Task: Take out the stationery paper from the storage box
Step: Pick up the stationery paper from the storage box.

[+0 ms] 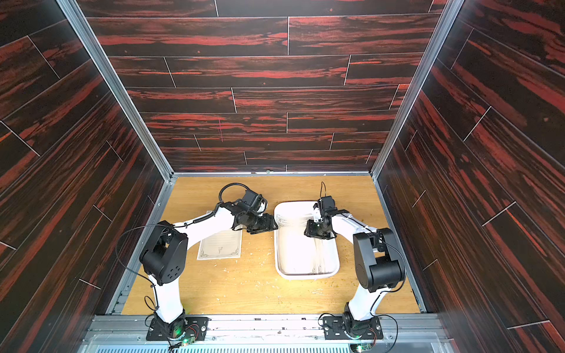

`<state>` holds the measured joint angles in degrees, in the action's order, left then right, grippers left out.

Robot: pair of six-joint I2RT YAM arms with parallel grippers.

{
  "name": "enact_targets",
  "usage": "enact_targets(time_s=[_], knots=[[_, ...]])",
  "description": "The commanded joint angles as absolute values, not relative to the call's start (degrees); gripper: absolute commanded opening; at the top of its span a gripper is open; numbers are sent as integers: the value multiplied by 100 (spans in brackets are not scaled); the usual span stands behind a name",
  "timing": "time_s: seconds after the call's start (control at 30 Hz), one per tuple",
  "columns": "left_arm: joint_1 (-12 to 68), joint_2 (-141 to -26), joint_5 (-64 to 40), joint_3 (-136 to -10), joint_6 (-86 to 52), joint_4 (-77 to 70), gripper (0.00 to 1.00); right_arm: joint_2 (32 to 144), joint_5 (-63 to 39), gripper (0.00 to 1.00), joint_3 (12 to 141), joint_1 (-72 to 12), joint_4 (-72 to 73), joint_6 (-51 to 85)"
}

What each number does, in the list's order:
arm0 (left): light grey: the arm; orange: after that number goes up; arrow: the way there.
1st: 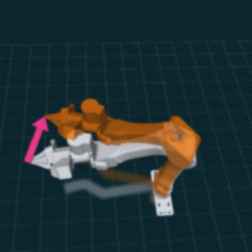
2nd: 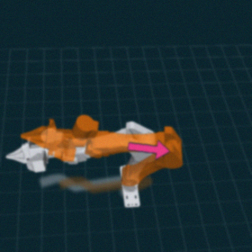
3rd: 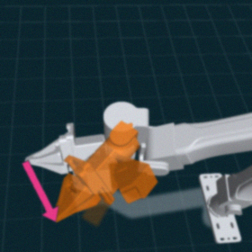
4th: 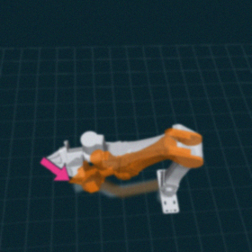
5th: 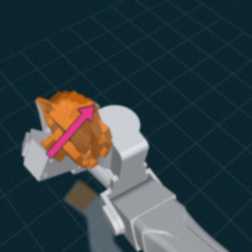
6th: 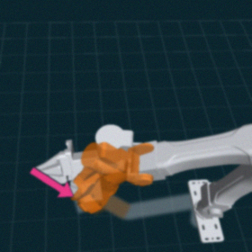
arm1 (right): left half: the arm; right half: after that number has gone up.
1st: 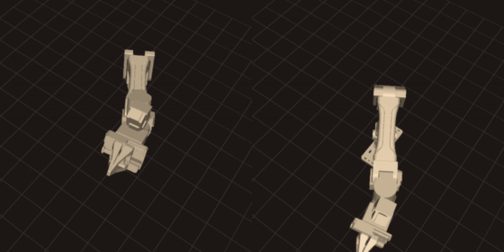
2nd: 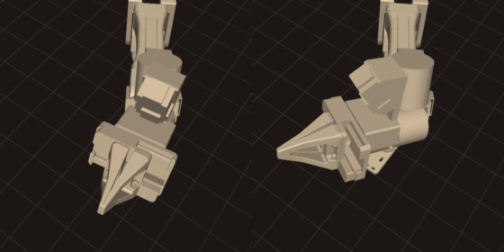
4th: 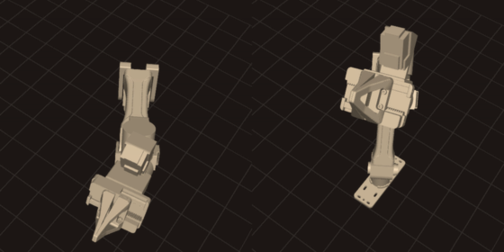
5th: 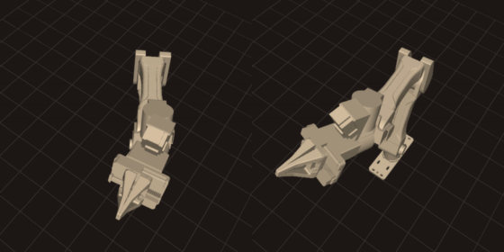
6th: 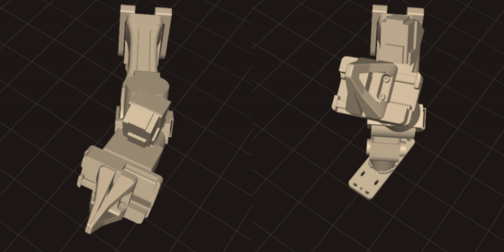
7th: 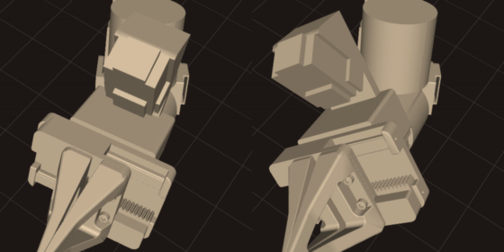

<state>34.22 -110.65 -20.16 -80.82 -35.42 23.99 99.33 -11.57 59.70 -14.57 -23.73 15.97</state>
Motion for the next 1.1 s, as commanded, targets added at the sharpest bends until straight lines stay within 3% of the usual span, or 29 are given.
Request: enact_targets(time_s=[0.0, 0.47, 1.07], knots=[[3448, -11030, -1949, -8243, -3481, 2528, 70, 9978, -1506, 36, 5922, -1455, -2246, 1560], [3454, -10944, -1709, -8561, -3331, 2776, 70, 9622, -1366, 0, 5906, -1455, -2258, 1499], [3439, -10365, -1168, -8403, -2873, 2748, 70, 8829, 63, 0, 6425, -1710, -3102, 1156]])
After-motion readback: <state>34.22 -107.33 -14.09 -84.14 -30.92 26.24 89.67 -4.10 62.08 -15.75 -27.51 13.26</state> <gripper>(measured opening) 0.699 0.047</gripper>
